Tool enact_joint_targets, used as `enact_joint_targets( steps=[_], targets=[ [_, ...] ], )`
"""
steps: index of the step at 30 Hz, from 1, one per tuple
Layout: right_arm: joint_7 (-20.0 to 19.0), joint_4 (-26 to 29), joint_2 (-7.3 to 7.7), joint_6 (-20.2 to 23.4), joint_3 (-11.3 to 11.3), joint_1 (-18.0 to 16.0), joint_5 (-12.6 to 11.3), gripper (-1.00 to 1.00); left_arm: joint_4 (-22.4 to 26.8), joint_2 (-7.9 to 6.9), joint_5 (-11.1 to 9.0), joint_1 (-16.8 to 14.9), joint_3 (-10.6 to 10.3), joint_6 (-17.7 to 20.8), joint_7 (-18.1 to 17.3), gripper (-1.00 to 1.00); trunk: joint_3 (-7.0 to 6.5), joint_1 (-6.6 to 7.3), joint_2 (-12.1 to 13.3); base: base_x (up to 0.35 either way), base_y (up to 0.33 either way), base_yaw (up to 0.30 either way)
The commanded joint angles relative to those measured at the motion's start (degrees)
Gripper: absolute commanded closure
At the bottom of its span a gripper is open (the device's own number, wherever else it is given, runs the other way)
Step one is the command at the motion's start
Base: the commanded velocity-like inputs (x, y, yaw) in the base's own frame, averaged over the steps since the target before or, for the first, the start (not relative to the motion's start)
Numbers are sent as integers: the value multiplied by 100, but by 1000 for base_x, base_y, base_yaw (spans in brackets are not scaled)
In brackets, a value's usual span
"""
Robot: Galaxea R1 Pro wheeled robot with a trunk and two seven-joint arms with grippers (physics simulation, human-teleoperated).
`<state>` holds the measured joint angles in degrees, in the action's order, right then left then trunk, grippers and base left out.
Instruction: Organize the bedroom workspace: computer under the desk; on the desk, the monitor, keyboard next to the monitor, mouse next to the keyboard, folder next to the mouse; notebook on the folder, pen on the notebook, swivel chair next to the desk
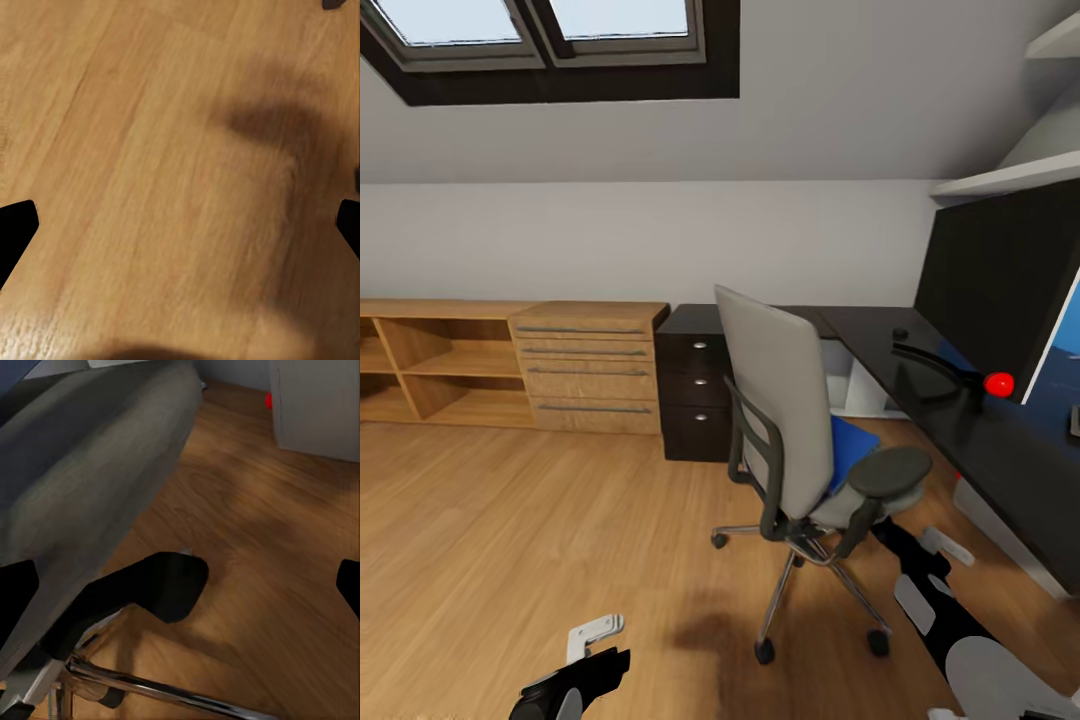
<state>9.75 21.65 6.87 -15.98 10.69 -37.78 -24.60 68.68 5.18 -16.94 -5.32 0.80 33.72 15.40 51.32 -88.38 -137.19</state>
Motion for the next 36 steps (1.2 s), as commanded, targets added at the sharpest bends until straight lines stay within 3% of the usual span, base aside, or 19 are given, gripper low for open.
enact_joint_targets(
  steps=[1,23,36],
  targets=[
    [-17,-3,-1,-17,-40,-1,-62,-100,5,4,-62,-4,6,20,40,-100,6,1,-2,4,0,243],
    [-26,-3,-77,-19,-58,-1,-62,-100,5,1,-55,-4,22,20,42,-100,6,1,-2,0,1,274],
    [-26,-3,-80,-19,-61,-1,-62,-100,-31,1,-64,-4,32,20,33,-100,6,1,-2,-24,128,270]
  ],
)
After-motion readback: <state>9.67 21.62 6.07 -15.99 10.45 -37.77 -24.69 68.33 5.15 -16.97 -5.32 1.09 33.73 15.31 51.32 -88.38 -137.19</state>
